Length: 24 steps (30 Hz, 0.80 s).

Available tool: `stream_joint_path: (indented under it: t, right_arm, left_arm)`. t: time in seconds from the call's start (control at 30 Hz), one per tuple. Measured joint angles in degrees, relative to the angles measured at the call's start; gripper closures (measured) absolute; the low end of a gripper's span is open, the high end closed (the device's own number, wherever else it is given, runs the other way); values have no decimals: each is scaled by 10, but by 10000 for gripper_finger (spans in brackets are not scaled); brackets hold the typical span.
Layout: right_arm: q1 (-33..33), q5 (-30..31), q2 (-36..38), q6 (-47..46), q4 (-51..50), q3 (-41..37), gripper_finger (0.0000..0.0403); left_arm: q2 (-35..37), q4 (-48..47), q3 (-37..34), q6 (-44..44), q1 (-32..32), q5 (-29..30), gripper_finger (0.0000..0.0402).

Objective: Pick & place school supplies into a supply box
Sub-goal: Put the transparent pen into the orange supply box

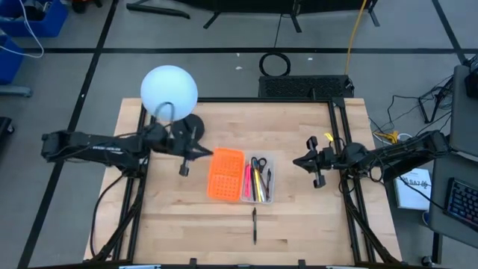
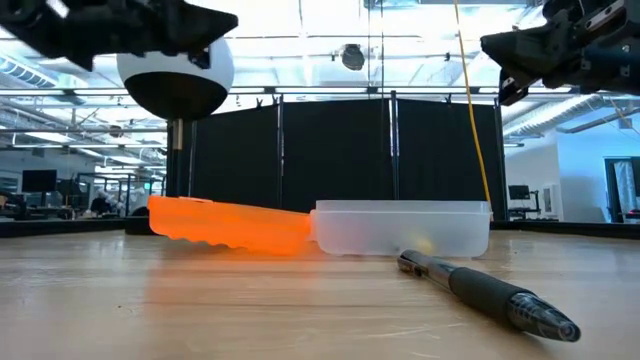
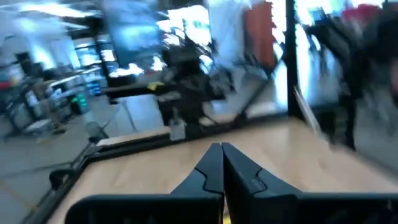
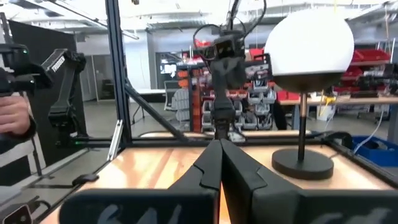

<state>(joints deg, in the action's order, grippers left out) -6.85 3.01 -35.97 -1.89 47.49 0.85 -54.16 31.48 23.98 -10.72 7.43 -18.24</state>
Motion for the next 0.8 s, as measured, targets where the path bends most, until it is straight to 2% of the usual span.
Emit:
stream_joint_path:
  t: [0.07, 0.13, 0.27, 0.33, 0.47, 0.53, 0.63, 0.8]
  right_arm:
    - [0, 7, 0, -2, -6, 0, 403]
    - [0, 31, 0, 1, -6, 0, 403]
    - [0, 87, -3, -50, -6, 0, 403]
    - [0, 90, -5, -80, -7, 0, 403]
    - [0, 92, -6, -107, -7, 1, 403]
    - [-1, 91, -6, -130, -19, 12, 403]
    - [-30, 97, -22, -139, -105, 50, 403]
    - [-104, 200, -94, -136, -258, 191, 403]
  left_arm:
    - [27, 14, -21, 45, -6, 17, 398]
    - [59, 2, -45, 42, -20, 21, 398]
    - [109, 18, -106, 28, -54, 109, 398]
    - [122, 28, -131, 34, -62, 139, 398]
    - [135, 36, -167, 14, -65, 155, 399]
    - [135, 37, -179, 0, -65, 181, 398]
    - [135, 43, -198, -14, -65, 217, 399]
    - [135, 146, -233, -36, -64, 219, 397]
